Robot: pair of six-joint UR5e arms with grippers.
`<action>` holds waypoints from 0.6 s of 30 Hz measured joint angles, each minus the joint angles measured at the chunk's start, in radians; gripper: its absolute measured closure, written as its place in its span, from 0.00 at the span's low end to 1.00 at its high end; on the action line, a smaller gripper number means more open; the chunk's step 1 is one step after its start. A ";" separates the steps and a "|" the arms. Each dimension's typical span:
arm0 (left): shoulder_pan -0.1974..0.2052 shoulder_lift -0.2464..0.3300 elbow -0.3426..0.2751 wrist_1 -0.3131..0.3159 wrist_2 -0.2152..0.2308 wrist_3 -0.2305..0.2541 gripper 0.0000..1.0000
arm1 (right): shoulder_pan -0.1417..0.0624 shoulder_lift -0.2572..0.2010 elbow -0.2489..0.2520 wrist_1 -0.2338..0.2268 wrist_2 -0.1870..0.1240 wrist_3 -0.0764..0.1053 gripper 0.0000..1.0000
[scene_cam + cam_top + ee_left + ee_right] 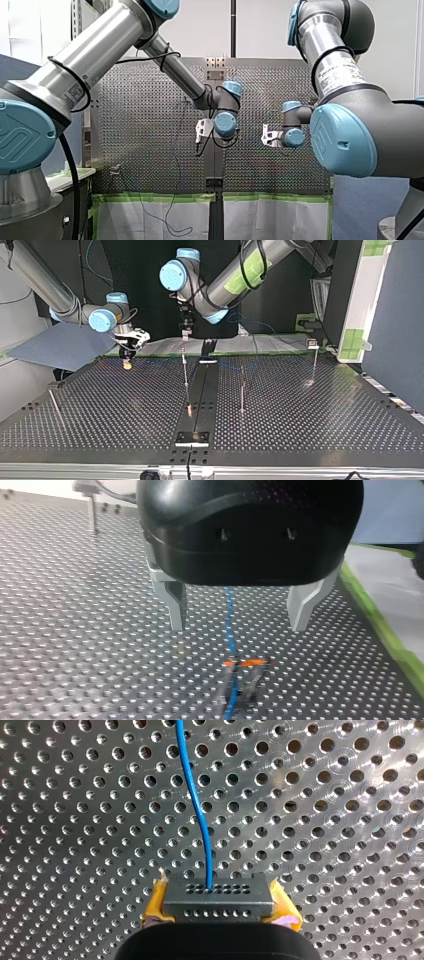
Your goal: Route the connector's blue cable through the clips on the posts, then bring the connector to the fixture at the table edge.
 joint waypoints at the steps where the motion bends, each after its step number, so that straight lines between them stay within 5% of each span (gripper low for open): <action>1: -0.001 0.010 -0.010 0.010 -0.001 -0.002 0.00 | 0.000 0.000 0.000 -0.001 0.000 0.000 1.00; 18: 0.021 0.152 -0.153 0.123 -0.001 -0.077 0.00 | 0.003 0.000 0.000 0.000 -0.003 0.000 1.00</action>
